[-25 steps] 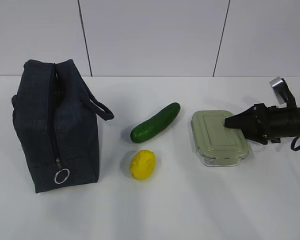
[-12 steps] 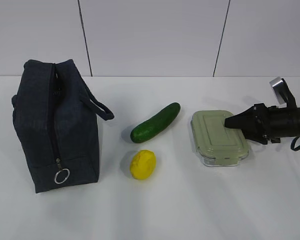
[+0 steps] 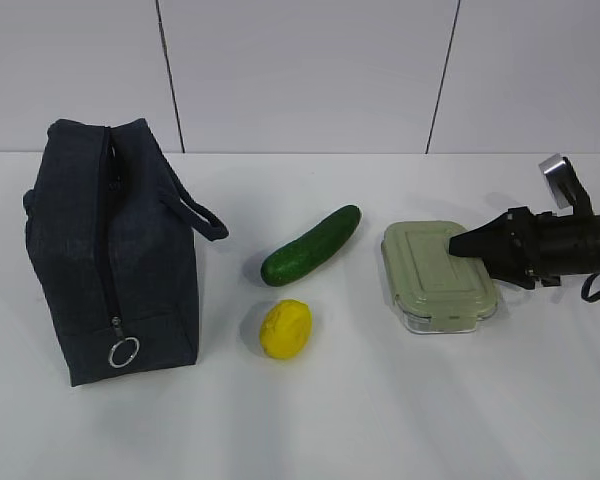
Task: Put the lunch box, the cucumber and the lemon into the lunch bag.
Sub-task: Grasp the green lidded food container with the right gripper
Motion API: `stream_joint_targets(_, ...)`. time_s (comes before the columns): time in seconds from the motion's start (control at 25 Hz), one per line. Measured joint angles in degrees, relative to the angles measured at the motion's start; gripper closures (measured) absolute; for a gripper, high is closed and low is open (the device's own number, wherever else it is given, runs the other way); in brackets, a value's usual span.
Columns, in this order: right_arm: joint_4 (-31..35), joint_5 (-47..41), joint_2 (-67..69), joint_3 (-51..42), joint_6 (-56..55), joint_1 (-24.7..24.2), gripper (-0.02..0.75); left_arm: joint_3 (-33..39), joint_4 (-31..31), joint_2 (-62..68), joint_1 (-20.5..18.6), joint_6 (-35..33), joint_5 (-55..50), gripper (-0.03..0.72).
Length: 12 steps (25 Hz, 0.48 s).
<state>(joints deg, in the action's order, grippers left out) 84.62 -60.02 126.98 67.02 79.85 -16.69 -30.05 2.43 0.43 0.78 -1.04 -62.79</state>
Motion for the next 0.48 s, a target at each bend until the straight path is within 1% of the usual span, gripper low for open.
stream_joint_targets(0.48,0.0,-0.2,0.0,0.0,0.0,0.0,0.302,0.0,0.0,0.0,0.0,0.0,0.0,0.448)
